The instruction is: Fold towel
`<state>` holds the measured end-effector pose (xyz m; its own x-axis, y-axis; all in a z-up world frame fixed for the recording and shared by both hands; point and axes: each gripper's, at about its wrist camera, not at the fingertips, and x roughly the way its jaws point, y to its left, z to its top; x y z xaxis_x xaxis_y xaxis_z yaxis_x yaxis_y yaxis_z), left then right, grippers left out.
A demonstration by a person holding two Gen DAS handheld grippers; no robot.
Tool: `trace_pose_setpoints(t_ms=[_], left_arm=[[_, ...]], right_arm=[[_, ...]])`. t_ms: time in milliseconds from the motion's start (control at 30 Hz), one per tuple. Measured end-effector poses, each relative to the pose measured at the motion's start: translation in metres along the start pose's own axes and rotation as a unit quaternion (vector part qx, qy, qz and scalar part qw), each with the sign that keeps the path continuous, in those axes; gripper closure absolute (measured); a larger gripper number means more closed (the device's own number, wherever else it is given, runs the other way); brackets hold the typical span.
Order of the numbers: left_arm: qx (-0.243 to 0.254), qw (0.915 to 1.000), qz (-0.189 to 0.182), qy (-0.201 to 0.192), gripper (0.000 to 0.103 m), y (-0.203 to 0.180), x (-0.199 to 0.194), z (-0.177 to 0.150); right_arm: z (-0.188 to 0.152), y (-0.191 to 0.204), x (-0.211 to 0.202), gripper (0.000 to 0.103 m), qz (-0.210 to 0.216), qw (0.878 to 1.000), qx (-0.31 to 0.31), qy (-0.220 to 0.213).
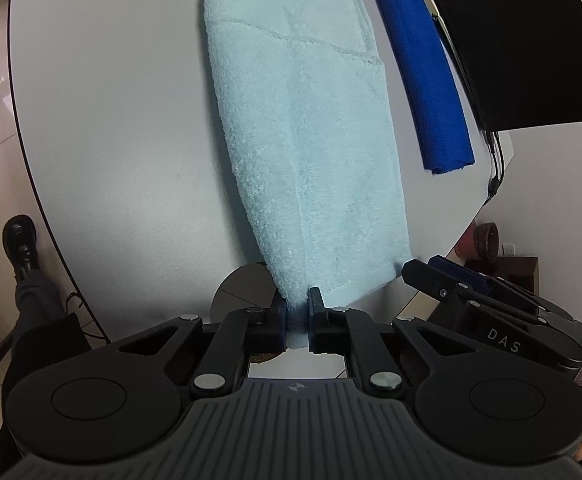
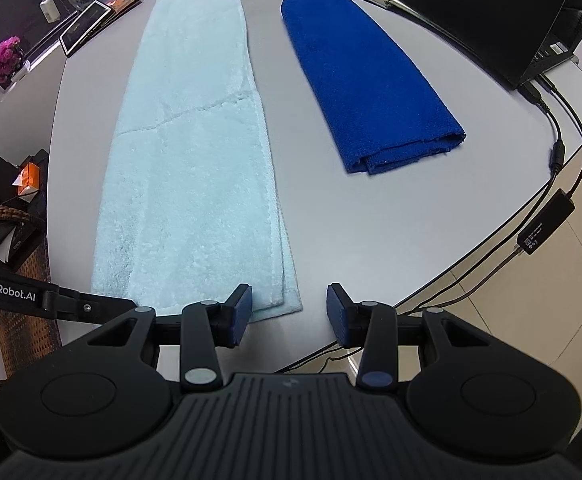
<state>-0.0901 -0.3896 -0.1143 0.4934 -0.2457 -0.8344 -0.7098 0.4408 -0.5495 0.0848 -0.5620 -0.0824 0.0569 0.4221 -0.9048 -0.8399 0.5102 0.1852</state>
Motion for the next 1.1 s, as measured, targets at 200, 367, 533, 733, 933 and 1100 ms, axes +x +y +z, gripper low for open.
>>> trace_pose_setpoints(t_ms=[200,367,533,733,933,1100], left_arm=[[-0.002,0.9998,-0.001,0.020,0.092,0.006,-0.004,-0.013],[-0.003,0.9997,-0.002,0.024,0.092,0.007,-0.005,-0.021],[0.014,0.9995,0.008,0.027,0.092,0.004,-0.006,-0.026],[0.025,0.9989,0.018,0.035,0.092,0.001,-0.002,-0.027],[0.029,0.9986,0.020,0.040,0.091,-0.001,0.002,-0.026],[0.040,0.9981,0.022,0.041,0.091,-0.003,0.003,-0.027]], right_arm=[[-0.007,0.014,-0.001,0.061,0.004,1.000,-0.005,0.003],[-0.017,0.027,-0.004,0.061,-0.007,1.000,-0.011,0.002],[-0.030,0.038,-0.003,0.061,-0.021,1.000,-0.014,0.006],[-0.042,0.041,0.000,0.061,-0.021,1.000,0.002,0.016],[-0.049,0.036,0.002,0.063,-0.008,0.999,0.036,0.024],[-0.051,0.031,0.002,0.073,0.005,0.998,0.060,0.027]])
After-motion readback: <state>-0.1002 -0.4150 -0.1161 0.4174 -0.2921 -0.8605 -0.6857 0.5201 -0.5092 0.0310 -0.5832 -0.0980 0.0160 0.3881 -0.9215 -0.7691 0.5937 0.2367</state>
